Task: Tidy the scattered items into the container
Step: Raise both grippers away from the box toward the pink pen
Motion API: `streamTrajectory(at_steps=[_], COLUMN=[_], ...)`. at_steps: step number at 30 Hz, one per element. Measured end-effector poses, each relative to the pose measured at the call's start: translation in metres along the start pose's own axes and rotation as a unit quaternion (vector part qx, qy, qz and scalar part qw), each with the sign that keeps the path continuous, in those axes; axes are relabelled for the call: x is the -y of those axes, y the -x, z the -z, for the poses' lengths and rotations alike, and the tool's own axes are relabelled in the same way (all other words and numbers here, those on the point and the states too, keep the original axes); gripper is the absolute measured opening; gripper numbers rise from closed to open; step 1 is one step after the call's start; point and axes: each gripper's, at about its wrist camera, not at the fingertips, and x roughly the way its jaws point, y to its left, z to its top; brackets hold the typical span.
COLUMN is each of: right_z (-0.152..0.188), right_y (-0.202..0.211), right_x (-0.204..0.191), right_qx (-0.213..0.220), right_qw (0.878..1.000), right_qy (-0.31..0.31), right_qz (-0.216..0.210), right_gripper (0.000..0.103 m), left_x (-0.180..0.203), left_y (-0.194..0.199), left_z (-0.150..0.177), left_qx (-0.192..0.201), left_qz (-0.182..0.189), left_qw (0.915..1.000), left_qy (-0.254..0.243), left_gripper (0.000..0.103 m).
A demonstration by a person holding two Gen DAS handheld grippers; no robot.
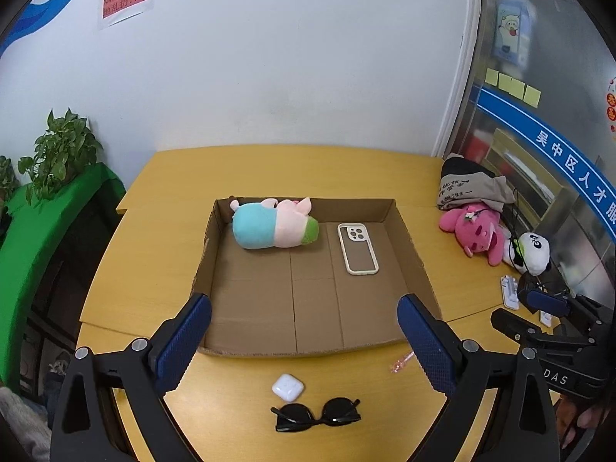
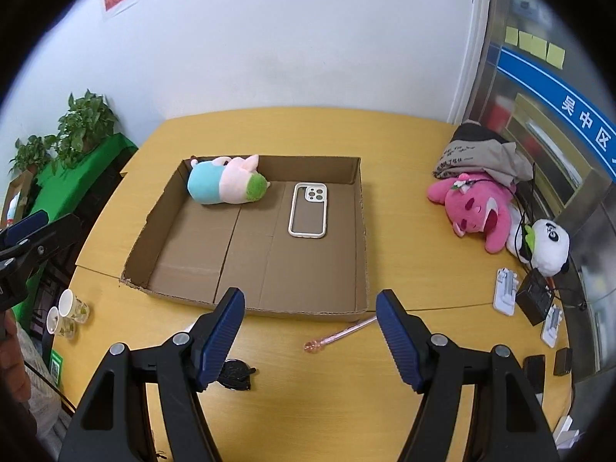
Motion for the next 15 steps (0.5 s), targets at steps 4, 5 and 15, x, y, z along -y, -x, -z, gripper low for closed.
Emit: streamTrajectory(at_steps=[4,5,15], right_z=[0.007,0.009,0.037], right_y=[0.008,0.009,-0.002], right_x=[0.016,0.020,0.072], right_qx=[0.007,0.006,-0.013], right_qw=[1.000,1.000,0.998], right_qy=[-0.004,-0.003,-0.045], right_qz=[-0.014,-0.020,-0.052], right_gripper=[0.071,0.071,0.071], left_x=[0.022,0.027,0.060], left_y=[0.008,0.010,0.007], left_z=[0.012,0.015,0.044], left_qx=[-0.011,-0.014,-0.046], left_qz=[-0.003,-0.008,-0.025], left_qw=[0.9999,0.9999,0.9986], left_qy=[-0.007,-0.006,-0.006], left_gripper=[0.099,0.099,0.099])
